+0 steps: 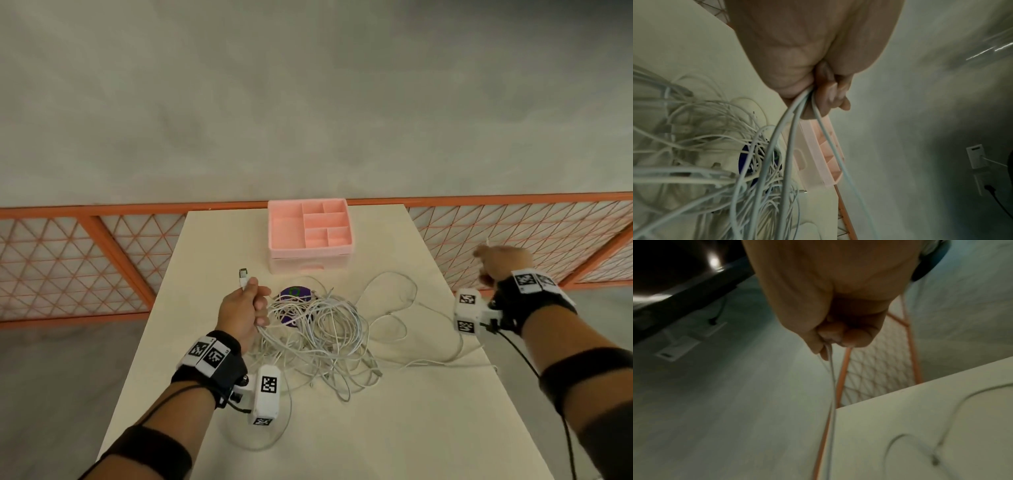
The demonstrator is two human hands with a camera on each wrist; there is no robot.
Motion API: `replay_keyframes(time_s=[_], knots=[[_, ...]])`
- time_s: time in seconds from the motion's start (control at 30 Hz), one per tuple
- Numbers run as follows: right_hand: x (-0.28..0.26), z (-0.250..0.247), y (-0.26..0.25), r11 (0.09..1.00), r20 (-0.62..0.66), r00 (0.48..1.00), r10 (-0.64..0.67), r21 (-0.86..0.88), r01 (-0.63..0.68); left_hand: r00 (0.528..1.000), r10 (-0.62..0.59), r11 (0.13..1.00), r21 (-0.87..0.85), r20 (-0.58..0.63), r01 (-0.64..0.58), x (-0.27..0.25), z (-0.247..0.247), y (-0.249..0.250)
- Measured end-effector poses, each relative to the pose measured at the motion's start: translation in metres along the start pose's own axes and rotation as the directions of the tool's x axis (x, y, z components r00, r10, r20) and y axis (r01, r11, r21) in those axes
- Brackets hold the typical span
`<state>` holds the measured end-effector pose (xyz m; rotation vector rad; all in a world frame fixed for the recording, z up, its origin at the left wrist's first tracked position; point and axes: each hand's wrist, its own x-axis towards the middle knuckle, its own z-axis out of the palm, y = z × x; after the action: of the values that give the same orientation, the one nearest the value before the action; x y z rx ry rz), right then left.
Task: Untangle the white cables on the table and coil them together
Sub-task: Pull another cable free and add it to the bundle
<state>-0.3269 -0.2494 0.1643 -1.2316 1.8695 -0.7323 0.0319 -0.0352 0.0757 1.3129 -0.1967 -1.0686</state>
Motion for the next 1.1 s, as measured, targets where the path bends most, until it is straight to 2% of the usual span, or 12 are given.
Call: replay_keyframes(time_s=[0.1,0.23,0.37,0.47,0.6,0.7,0.73,0.8,0.87,0.93,1.0,1.1], knots=[[0.013,-0.015,0.050,0.966,-0.001,0.977,0.213,-0.146,-0.211,1.000,-0.002,0.996,-0.090,0.012,0.003,-0.001,0.012,0.000],[0.007,-0.025,0.107,0.908,0.018,0.912,0.409,0.096,-0.409,0.992,0.043,0.984,-0.167,-0.120,-0.063,0.007,0.013,0.008],[0.019,-0.028,0.135,0.844,0.042,0.900,0.433,0.332,-0.422,0.985,0.012,0.975,-0.216,-0.174,-0.050,0.016,0.005,0.011],[0.035,-0.022,0.142,0.841,0.077,0.914,0.399,0.367,-0.398,0.990,0.004,0.976,-0.217,-0.138,-0.035,0.010,0.014,0.007],[0.039,0.014,0.128,0.952,0.151,0.954,0.259,0.128,-0.279,1.000,-0.002,0.976,-0.219,-0.030,-0.005,-0.003,0.032,0.006],[-0.002,0.069,0.087,0.996,0.167,0.982,-0.085,0.054,0.078,0.999,0.011,0.975,-0.221,0.046,-0.001,-0.013,0.046,0.009],[-0.028,0.088,0.069,0.971,0.234,0.943,-0.237,0.101,0.218,0.998,0.019,0.975,-0.223,0.067,-0.004,-0.015,0.051,0.011],[-0.085,0.122,0.036,0.891,0.484,0.753,-0.446,0.162,0.424,0.994,0.042,0.973,-0.230,0.101,-0.017,-0.020,0.062,0.016],[-0.133,0.148,0.016,0.822,0.720,0.515,-0.465,0.135,0.553,0.990,0.067,0.969,-0.243,0.121,-0.036,-0.022,0.072,0.023],[-0.160,0.175,0.014,0.701,0.801,0.375,-0.467,0.077,0.709,0.988,0.090,0.963,-0.263,0.126,-0.054,-0.021,0.075,0.034],[-0.165,0.190,0.021,0.656,0.784,0.382,-0.490,0.043,0.753,0.987,0.127,0.956,-0.275,0.095,-0.097,-0.016,0.069,0.047],[-0.139,0.178,0.045,0.656,0.755,0.490,-0.437,-0.106,0.748,0.988,0.155,0.932,-0.334,0.023,-0.139,-0.004,0.044,0.067]])
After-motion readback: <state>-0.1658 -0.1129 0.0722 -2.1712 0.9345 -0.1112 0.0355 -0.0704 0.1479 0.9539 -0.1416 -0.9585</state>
